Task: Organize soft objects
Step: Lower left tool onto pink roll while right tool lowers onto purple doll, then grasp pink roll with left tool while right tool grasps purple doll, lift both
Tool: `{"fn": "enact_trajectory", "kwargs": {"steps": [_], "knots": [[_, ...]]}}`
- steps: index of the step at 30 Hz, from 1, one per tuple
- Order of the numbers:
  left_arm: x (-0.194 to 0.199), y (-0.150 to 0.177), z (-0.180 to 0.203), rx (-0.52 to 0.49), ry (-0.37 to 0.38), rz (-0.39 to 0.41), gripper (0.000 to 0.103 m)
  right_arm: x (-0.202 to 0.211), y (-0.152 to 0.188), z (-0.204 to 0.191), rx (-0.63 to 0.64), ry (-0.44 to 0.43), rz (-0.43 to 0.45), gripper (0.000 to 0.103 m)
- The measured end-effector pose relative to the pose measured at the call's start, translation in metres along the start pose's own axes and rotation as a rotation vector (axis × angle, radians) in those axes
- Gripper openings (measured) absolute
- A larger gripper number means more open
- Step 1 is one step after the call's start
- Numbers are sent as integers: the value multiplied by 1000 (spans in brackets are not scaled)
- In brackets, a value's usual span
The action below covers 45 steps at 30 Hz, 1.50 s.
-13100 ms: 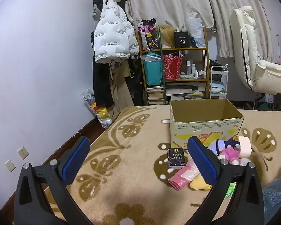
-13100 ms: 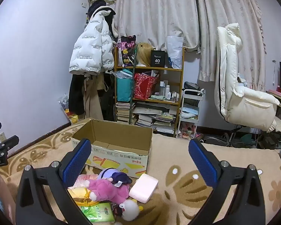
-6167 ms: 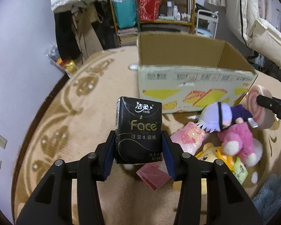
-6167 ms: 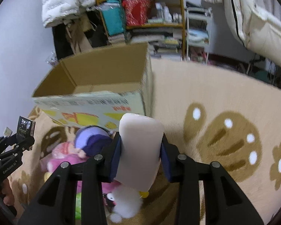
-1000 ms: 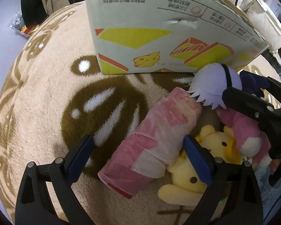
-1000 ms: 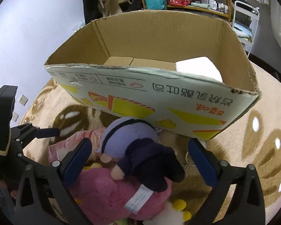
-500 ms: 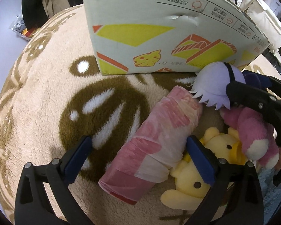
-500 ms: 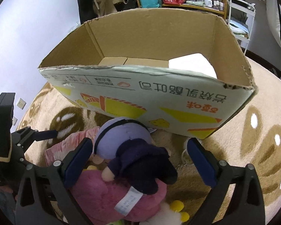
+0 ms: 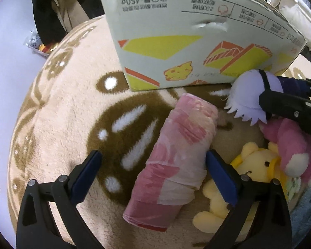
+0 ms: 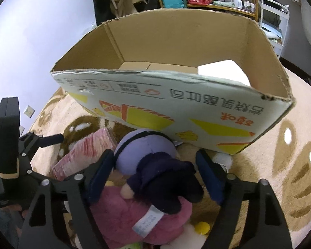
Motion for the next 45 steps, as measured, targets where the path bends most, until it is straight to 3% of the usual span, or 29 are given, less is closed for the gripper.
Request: {"fn": "enact_trajectory", "kwargs": {"steps": [5, 9, 17, 28, 38, 45], "knots": [[3, 3, 3, -7, 37, 0, 77, -1, 1, 0, -6, -12, -8, 81], [8, 7, 10, -35, 66, 11, 52, -3, 3, 2, -25, -34, -27, 78], [15, 13, 13, -26, 71, 10, 50, -2, 4, 1, -17, -34, -20, 75], [29, 26, 15, -65, 5, 21, 42, 10, 8, 2, -34, 6, 17, 75], [45, 36, 2, -8, 73, 15, 17, 40, 12, 1, -71, 18, 84, 75], [64, 44, 10, -38, -14, 61, 16, 62, 21, 0, -80, 62, 144, 75]]}}
Point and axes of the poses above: each gripper's, at about its wrist camera, not at the fingertips, and x roughly against the way its jaws point, z to its right, y to its underside, the point moved 4 cm from there along -x, roughly the way its jaws point, and after that the axes turned 9 degrees about -z, right-handed, at the moved point
